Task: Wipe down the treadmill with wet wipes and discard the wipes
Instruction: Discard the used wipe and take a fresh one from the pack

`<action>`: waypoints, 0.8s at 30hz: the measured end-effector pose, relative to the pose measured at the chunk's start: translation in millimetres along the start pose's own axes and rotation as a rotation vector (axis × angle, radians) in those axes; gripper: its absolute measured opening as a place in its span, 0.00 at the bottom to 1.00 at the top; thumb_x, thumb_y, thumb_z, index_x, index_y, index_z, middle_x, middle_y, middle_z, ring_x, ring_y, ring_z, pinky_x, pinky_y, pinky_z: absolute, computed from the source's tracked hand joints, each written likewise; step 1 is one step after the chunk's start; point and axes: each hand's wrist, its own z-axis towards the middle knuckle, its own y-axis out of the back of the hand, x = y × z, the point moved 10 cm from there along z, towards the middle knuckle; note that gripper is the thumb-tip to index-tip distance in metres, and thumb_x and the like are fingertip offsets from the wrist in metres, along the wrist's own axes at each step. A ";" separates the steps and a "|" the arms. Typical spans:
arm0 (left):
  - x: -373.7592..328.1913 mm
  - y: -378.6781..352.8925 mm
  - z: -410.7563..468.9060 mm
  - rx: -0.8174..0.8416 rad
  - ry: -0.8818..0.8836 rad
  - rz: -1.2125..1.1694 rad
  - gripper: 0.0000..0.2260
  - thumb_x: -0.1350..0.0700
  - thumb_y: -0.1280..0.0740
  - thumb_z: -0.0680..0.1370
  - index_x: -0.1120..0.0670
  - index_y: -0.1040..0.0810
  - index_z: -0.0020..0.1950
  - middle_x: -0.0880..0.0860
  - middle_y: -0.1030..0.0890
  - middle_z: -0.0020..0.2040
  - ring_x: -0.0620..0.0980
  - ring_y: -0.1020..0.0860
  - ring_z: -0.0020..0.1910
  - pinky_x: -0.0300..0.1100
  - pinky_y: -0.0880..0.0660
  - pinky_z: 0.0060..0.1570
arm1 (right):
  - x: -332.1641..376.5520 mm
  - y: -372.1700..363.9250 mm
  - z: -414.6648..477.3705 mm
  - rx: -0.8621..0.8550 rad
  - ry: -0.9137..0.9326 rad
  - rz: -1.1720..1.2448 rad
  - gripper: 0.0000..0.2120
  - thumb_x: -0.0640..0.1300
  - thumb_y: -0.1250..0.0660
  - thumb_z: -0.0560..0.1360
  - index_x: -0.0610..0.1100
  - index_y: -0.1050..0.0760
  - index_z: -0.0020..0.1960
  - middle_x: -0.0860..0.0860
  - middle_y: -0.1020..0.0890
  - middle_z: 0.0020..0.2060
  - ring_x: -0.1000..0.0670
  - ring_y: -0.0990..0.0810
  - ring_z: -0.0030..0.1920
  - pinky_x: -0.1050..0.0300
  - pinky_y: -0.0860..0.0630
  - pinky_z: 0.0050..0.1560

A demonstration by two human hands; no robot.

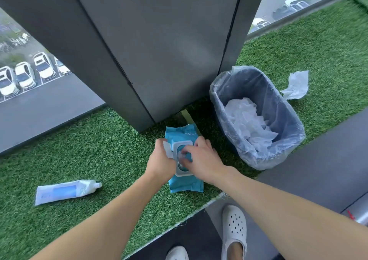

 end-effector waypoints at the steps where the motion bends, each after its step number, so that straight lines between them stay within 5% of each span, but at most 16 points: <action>1: 0.0 -1.3 0.6 0.010 -0.003 0.013 0.20 0.67 0.44 0.78 0.51 0.37 0.68 0.54 0.24 0.45 0.51 0.27 0.36 0.42 0.33 0.29 | 0.4 4.2 0.0 -0.052 -0.013 0.024 0.12 0.55 0.42 0.81 0.48 0.25 0.47 0.48 0.34 0.52 0.46 0.36 0.55 0.48 0.32 0.58; 6: -1.3 -1.9 1.9 0.028 -0.008 0.048 0.21 0.68 0.44 0.78 0.52 0.37 0.68 0.55 0.24 0.46 0.52 0.27 0.36 0.42 0.33 0.29 | 4.3 10.8 -0.5 -0.134 0.020 0.006 0.17 0.52 0.40 0.81 0.51 0.33 0.33 0.50 0.35 0.48 0.47 0.38 0.51 0.52 0.36 0.50; 9: -1.8 -2.6 2.1 0.038 -0.010 0.054 0.19 0.68 0.44 0.78 0.52 0.36 0.66 0.54 0.23 0.46 0.52 0.26 0.38 0.43 0.31 0.31 | 8.1 12.2 1.5 -0.126 0.051 -0.051 0.07 0.50 0.35 0.77 0.47 0.23 0.46 0.48 0.32 0.53 0.45 0.35 0.56 0.49 0.33 0.57; 11: -0.8 -2.7 3.3 0.038 -0.008 0.054 0.19 0.68 0.43 0.77 0.52 0.35 0.65 0.55 0.23 0.47 0.53 0.25 0.40 0.44 0.30 0.33 | 13.5 9.8 2.4 -0.112 0.067 -0.103 0.12 0.51 0.33 0.76 0.46 0.22 0.56 0.48 0.30 0.57 0.45 0.35 0.60 0.49 0.34 0.61; 20: -1.3 -6.6 2.4 0.091 -0.035 0.064 0.18 0.70 0.44 0.75 0.52 0.36 0.61 0.56 0.24 0.52 0.53 0.25 0.45 0.44 0.31 0.35 | 22.7 0.6 7.3 -0.074 0.042 -0.281 0.10 0.48 0.34 0.77 0.46 0.22 0.56 0.45 0.31 0.67 0.43 0.38 0.67 0.43 0.37 0.67; 24: -3.4 -9.7 1.3 0.119 -0.063 0.106 0.19 0.70 0.43 0.75 0.51 0.37 0.61 0.57 0.25 0.56 0.54 0.26 0.49 0.40 0.33 0.34 | 24.1 2.7 9.1 -0.083 -0.010 -0.206 0.09 0.48 0.33 0.76 0.49 0.20 0.54 0.47 0.28 0.61 0.44 0.36 0.66 0.45 0.36 0.66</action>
